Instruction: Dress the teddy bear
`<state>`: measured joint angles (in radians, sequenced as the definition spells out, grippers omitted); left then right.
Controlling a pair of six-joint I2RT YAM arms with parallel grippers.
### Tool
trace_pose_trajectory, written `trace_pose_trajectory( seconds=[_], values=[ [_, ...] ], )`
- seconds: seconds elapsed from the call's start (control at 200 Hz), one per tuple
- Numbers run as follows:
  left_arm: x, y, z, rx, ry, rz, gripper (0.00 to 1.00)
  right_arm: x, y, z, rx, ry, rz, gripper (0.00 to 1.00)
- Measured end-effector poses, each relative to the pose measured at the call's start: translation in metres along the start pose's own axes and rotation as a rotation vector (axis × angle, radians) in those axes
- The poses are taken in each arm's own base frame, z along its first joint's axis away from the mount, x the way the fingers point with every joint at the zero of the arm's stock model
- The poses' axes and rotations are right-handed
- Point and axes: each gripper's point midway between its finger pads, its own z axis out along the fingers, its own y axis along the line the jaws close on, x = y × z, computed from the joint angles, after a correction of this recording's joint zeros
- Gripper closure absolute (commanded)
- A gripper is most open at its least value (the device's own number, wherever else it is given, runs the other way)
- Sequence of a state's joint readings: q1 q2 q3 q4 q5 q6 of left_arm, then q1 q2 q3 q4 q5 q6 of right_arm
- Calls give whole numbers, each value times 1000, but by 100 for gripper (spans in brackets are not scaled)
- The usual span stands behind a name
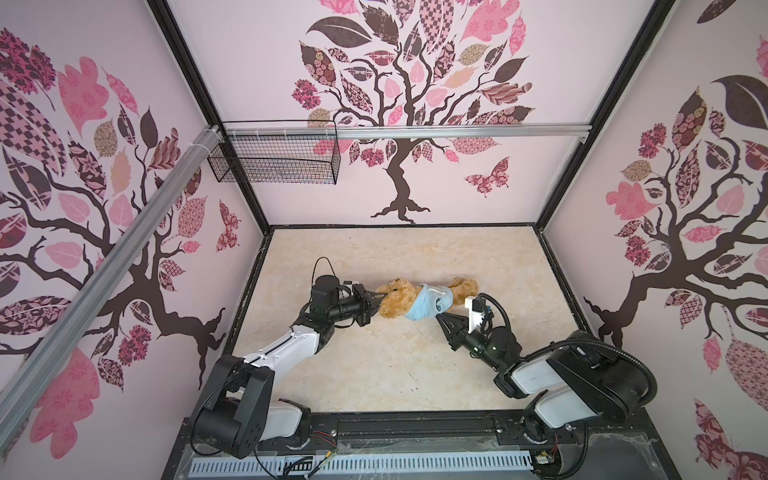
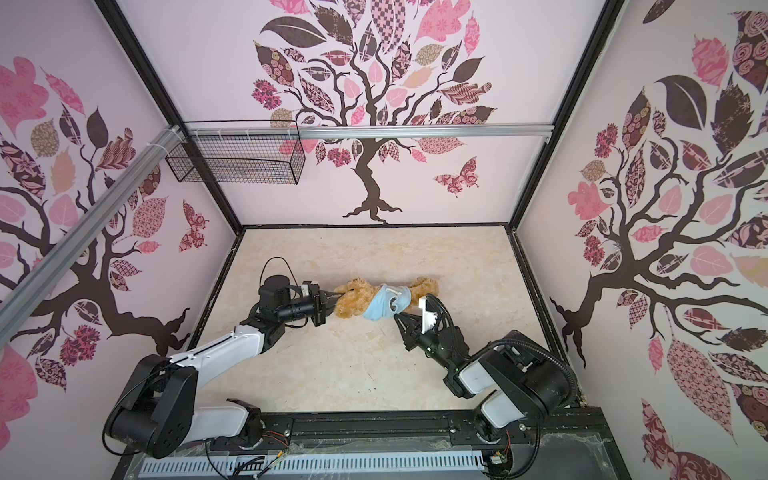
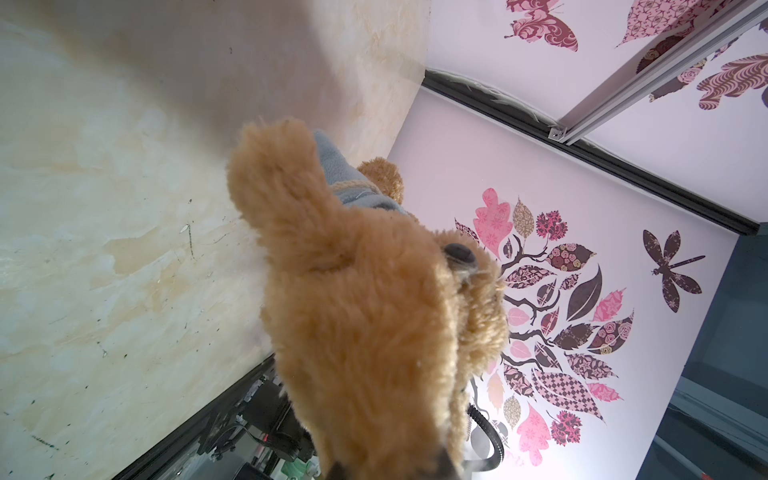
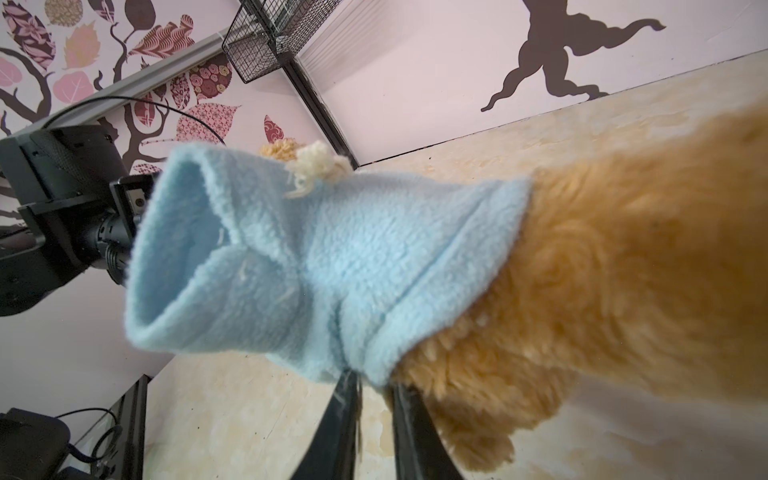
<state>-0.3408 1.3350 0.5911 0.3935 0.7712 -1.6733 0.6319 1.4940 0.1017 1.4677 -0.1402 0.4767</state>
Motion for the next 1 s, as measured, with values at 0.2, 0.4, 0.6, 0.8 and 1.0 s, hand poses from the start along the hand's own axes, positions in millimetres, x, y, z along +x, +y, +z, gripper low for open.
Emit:
trace_pose_trajectory(
  seconds=[0.2,0.4,0.6,0.8,1.0],
  values=[
    [-2,2,-1,-8,-2,-8,100,-5,-9,-3,64,-17,-8,100],
    [-5,5,-6,-18,3,-13,100,-1,-19,-12,123,8,-10,100],
    [-16,7,-13,-21,-21,-24,100,6,-54,-23,270,57,12,100],
    [-16,10,-15,-33,-9,-21,100,5,-68,-24,339,106,18,100],
    [-17,14,-15,-44,5,-9,100,2,-81,-9,427,185,-13,100]
  ],
)
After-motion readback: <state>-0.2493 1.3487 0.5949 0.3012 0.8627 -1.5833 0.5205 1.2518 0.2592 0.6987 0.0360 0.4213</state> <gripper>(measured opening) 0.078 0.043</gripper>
